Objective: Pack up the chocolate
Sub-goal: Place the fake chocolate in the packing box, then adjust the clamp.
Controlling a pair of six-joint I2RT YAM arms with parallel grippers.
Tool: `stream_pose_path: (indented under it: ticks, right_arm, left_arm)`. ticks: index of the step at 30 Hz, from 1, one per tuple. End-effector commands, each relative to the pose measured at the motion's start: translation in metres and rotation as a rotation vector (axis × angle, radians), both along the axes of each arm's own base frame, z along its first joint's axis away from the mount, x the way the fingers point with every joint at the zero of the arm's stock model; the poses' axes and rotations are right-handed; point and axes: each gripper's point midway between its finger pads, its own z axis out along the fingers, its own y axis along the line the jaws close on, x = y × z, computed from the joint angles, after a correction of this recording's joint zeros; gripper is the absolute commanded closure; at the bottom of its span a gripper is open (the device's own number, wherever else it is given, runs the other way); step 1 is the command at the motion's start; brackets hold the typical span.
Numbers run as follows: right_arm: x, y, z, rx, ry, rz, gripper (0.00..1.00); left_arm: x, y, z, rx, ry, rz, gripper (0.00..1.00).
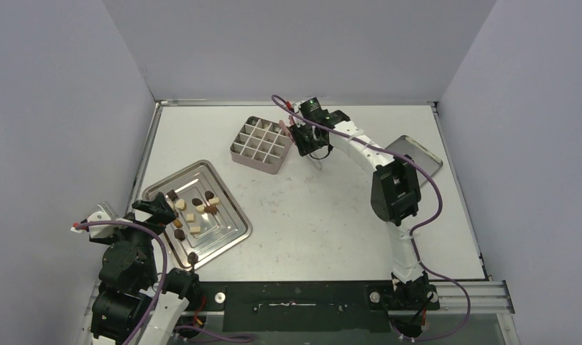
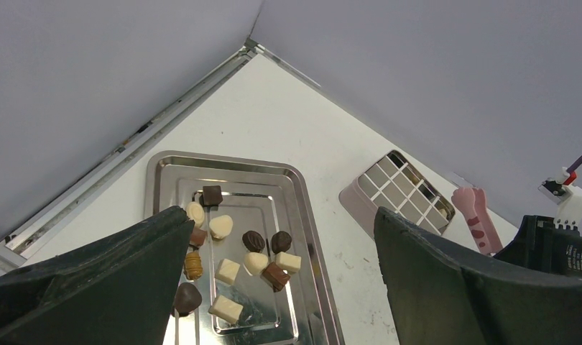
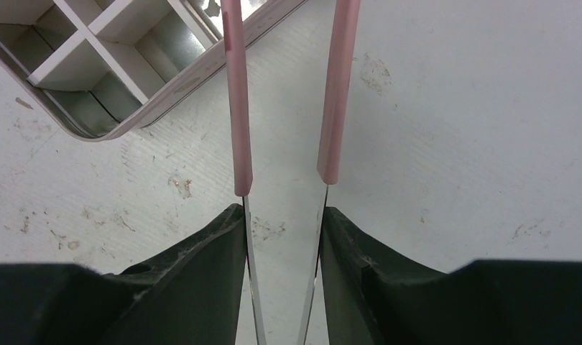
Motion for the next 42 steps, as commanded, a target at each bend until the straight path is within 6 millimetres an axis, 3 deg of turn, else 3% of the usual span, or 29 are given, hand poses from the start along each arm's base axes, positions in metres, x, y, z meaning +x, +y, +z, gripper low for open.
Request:
stream_pose_path:
  ticks: [1, 6, 11, 26, 29, 34, 39, 42]
  right_arm:
    - [0.017, 0.003, 0.038, 0.034, -0.097, -0.004, 0.62]
    - [0.008, 0.009, 0.047, 0.056, -0.093, 0.02, 0.63]
    - [-0.018, 0.027, 0.065, 0.091, -0.115, 0.081, 0.64]
    - [-0.165, 0.131, 0.112, 0.395, -0.136, 0.372, 0.65]
    - [-0.192, 0.149, 0.114, 0.388, -0.139, 0.427, 0.65]
    - [-0.219, 0.165, 0.115, 0.38, -0.149, 0.473, 0.65]
    - [-0.241, 0.174, 0.116, 0.382, -0.156, 0.516, 0.65]
    - [-0.248, 0.175, 0.12, 0.385, -0.173, 0.526, 0.65]
  left_arm:
    - [0.002, -0.001, 0.012, 0.001, -0.034, -0.005, 0.03]
    - [0.003, -0.001, 0.01, 0.003, -0.027, -0.005, 0.03]
    - [0.006, -0.004, 0.008, 0.009, -0.011, -0.015, 0.03]
    - [0.009, -0.01, 0.01, -0.023, -0.024, -0.04, 0.03]
    - [0.019, -0.022, 0.009, -0.039, -0.019, -0.097, 0.03]
    - [0.051, -0.067, 0.01, -0.109, -0.009, -0.281, 0.03]
    - [0.085, -0.096, -0.006, -0.159, 0.123, -0.356, 0.03]
    - [0.099, -0.109, -0.026, -0.172, 0.207, -0.385, 0.04]
